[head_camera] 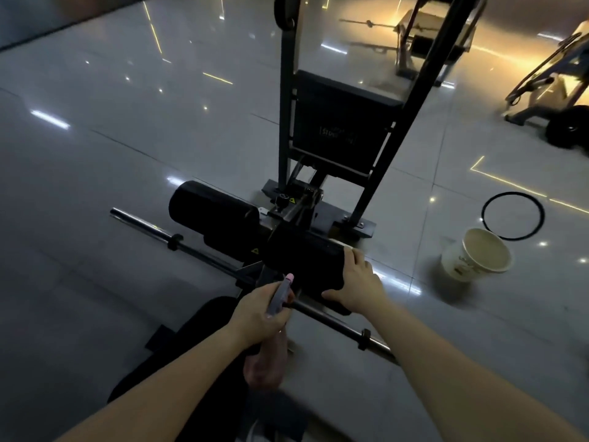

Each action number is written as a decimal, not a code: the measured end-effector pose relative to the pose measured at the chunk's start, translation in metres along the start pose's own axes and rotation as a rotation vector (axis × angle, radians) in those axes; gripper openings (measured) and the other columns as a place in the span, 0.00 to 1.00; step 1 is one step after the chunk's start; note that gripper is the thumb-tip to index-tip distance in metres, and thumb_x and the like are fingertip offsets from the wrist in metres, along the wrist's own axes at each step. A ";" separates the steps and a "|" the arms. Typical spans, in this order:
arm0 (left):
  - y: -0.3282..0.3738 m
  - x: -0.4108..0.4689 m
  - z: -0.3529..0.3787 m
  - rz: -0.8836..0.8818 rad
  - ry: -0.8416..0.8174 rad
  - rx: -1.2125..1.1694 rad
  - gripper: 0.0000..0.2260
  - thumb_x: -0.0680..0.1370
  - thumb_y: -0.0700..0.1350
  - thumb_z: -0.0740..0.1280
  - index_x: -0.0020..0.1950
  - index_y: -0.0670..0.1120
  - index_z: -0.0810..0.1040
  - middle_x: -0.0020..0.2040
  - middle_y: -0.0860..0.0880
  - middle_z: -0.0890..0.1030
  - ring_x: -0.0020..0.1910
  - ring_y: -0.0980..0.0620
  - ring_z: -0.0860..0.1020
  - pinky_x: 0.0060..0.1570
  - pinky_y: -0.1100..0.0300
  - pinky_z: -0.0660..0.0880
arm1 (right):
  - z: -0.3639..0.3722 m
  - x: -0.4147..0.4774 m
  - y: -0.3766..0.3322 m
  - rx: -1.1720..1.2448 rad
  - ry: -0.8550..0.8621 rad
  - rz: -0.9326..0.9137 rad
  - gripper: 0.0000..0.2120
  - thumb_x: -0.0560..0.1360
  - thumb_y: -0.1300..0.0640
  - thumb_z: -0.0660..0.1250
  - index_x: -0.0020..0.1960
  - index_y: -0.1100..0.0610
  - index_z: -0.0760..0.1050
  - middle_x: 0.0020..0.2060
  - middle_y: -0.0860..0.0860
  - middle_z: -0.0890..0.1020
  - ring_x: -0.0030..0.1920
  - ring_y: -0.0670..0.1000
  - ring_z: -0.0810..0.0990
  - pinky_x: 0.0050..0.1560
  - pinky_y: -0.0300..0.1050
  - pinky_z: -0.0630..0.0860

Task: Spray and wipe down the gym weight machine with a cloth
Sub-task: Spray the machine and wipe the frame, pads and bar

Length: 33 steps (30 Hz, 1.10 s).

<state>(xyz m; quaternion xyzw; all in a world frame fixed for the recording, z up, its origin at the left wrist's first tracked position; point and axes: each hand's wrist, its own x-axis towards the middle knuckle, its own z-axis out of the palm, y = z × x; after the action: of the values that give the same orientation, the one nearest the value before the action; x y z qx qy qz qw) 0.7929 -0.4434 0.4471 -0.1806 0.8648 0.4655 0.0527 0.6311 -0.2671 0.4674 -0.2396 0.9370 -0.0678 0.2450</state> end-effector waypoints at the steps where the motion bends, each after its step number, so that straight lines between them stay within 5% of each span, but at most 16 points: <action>1: -0.004 -0.001 0.000 0.009 0.013 -0.025 0.03 0.69 0.50 0.67 0.41 0.56 0.73 0.32 0.54 0.77 0.29 0.53 0.75 0.32 0.54 0.72 | 0.002 0.004 -0.001 -0.023 0.004 0.006 0.57 0.69 0.39 0.76 0.81 0.57 0.41 0.80 0.55 0.50 0.78 0.61 0.57 0.73 0.59 0.66; 5: -0.011 0.001 0.005 0.070 0.138 -0.076 0.08 0.70 0.49 0.65 0.33 0.59 0.70 0.27 0.54 0.72 0.25 0.53 0.67 0.28 0.57 0.65 | 0.008 0.009 0.004 -0.118 0.061 0.005 0.57 0.67 0.39 0.77 0.80 0.55 0.44 0.77 0.55 0.57 0.74 0.61 0.64 0.70 0.59 0.69; 8: -0.019 0.006 0.006 0.084 0.083 -0.046 0.06 0.71 0.51 0.66 0.36 0.54 0.71 0.31 0.53 0.74 0.28 0.50 0.71 0.30 0.53 0.68 | 0.009 0.014 0.010 -0.108 0.088 -0.010 0.53 0.66 0.39 0.78 0.77 0.52 0.49 0.73 0.53 0.62 0.68 0.60 0.70 0.65 0.58 0.72; 13: -0.027 0.004 0.005 0.129 0.071 -0.032 0.10 0.73 0.48 0.67 0.36 0.58 0.69 0.32 0.56 0.74 0.29 0.52 0.72 0.30 0.62 0.65 | -0.001 0.019 0.017 0.003 0.068 -0.024 0.49 0.64 0.39 0.79 0.74 0.49 0.55 0.69 0.49 0.65 0.58 0.59 0.78 0.58 0.57 0.77; 17: -0.024 0.007 0.001 0.117 0.091 -0.047 0.10 0.74 0.52 0.64 0.35 0.50 0.71 0.30 0.51 0.74 0.29 0.49 0.72 0.31 0.51 0.70 | -0.005 0.021 0.022 0.060 0.068 -0.040 0.48 0.64 0.39 0.79 0.75 0.46 0.57 0.69 0.46 0.65 0.56 0.58 0.79 0.54 0.54 0.79; 19: -0.025 0.008 -0.002 0.155 0.050 0.021 0.07 0.75 0.51 0.66 0.38 0.53 0.72 0.33 0.53 0.76 0.33 0.51 0.75 0.34 0.56 0.73 | -0.005 0.024 0.025 0.137 0.052 -0.052 0.47 0.64 0.41 0.80 0.75 0.45 0.58 0.68 0.46 0.67 0.57 0.56 0.78 0.54 0.51 0.78; 24: -0.026 0.009 -0.004 0.183 0.084 0.042 0.04 0.76 0.49 0.68 0.43 0.53 0.74 0.36 0.55 0.76 0.34 0.54 0.76 0.35 0.60 0.73 | -0.018 0.036 0.029 0.209 -0.090 -0.037 0.48 0.66 0.43 0.80 0.78 0.49 0.58 0.68 0.51 0.68 0.64 0.56 0.75 0.62 0.49 0.73; 29: -0.016 0.013 -0.007 0.167 0.156 0.064 0.15 0.78 0.48 0.68 0.34 0.53 0.67 0.28 0.52 0.72 0.28 0.50 0.72 0.29 0.58 0.69 | 0.007 0.024 -0.011 -0.359 0.022 0.044 0.63 0.65 0.30 0.73 0.81 0.60 0.42 0.78 0.58 0.56 0.78 0.61 0.56 0.76 0.66 0.54; 33: -0.022 0.014 -0.010 0.216 0.049 0.048 0.08 0.78 0.54 0.68 0.45 0.51 0.75 0.37 0.54 0.77 0.36 0.54 0.76 0.37 0.59 0.74 | 0.018 0.027 -0.015 -0.252 0.166 0.020 0.59 0.63 0.32 0.75 0.79 0.59 0.48 0.75 0.56 0.62 0.75 0.59 0.60 0.76 0.58 0.61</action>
<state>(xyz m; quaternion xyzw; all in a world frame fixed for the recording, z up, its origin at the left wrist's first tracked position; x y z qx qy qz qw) 0.7885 -0.4657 0.4319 -0.0962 0.8913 0.4429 -0.0149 0.6255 -0.2927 0.4443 -0.2529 0.9574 0.0331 0.1355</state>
